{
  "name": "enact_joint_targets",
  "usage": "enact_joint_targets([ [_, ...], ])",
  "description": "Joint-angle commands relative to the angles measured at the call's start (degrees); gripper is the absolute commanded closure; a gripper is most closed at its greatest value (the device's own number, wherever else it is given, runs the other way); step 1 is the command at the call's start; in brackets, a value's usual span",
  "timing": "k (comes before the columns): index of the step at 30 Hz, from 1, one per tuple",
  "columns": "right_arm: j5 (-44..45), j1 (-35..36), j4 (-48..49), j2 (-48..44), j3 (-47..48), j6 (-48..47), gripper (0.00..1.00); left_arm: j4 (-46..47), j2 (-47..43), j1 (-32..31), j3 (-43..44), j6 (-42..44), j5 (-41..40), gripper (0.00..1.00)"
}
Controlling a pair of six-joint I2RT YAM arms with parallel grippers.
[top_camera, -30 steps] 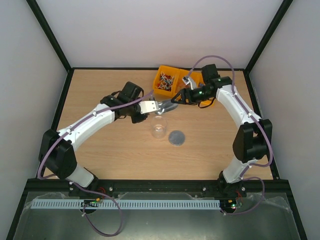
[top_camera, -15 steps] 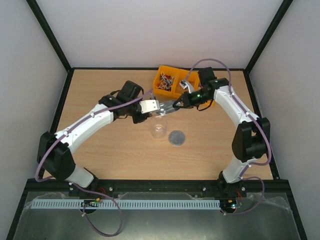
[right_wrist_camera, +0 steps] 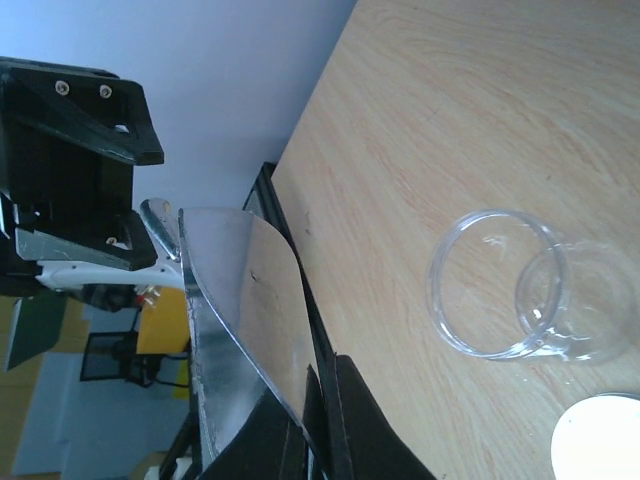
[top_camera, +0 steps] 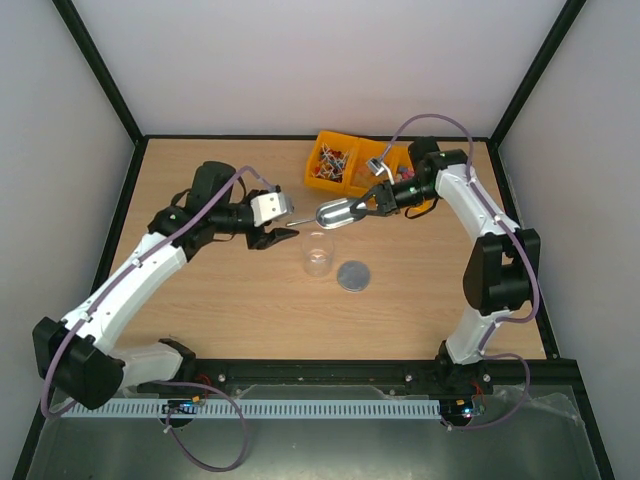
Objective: Pack the candies
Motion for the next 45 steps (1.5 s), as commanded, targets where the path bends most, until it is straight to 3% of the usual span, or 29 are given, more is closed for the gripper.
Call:
enact_joint_targets([
  [1, -5.7, 0.3, -6.8, 0.4, 1.0, -4.1, 0.99, 5.6, 0.6, -0.8, -0.7, -1.9, 3.6, 0.43],
  [7, -5.8, 0.5, -5.1, -0.4, 0.5, -2.2, 0.98, 6.5, 2.1, -4.1, -1.3, -0.1, 0.3, 0.5],
  [22, -4.8, 1.3, -2.8, -2.4, -3.0, 0.4, 0.99, 8.8, 2.7, -7.4, -3.7, 0.7, -6.4, 0.79],
  [30, -4.8, 1.3, -3.3, -2.2, -3.0, 0.0, 0.99, 9.2, 2.9, -7.3, -3.6, 0.7, -7.1, 0.83],
  [38, -4.7, 1.3, -3.2, -2.4, -3.2, 0.0, 0.99, 10.7, 2.8, -7.6, -3.0, -2.1, -4.8, 0.78],
  [45, -4.7, 1.3, -3.3, -2.4, -3.4, -0.3, 0.99, 11.0, 2.9, -7.7, -3.2, -2.1, -5.4, 0.9],
])
